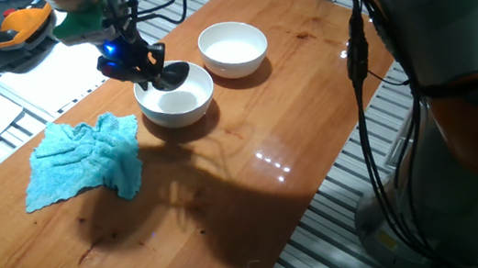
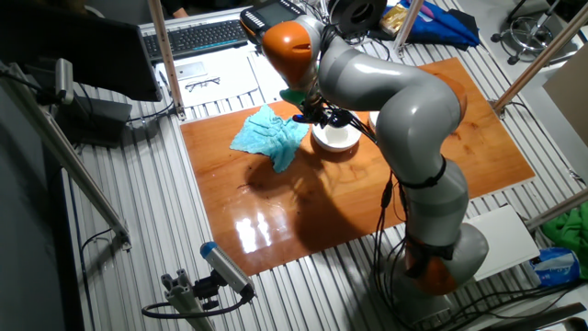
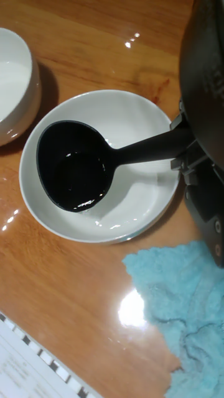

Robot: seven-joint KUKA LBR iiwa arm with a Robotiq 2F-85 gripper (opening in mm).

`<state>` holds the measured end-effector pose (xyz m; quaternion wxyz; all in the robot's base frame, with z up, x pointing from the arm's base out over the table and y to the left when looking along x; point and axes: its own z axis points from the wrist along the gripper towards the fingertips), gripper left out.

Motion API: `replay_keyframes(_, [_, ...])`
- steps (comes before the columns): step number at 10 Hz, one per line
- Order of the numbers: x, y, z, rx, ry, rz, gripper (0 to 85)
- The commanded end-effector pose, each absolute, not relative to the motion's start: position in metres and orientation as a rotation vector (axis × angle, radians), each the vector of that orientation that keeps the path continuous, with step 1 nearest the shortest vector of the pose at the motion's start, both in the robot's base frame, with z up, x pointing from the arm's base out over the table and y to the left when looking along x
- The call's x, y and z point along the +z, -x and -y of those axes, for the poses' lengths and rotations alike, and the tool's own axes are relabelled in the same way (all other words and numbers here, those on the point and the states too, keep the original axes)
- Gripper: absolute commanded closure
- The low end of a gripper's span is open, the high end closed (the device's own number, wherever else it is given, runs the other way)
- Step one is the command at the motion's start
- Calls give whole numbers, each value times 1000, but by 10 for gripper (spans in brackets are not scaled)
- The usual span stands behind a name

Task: Scoop water with a large spoon from one bowl to another

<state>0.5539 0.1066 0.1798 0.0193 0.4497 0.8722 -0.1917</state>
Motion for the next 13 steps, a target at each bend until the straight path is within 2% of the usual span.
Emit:
replay_keyframes(1, [180, -554, -107, -602, -1385, -2713, 850])
replay_keyframes(13, [190, -553, -95, -606, -1199, -2836, 850])
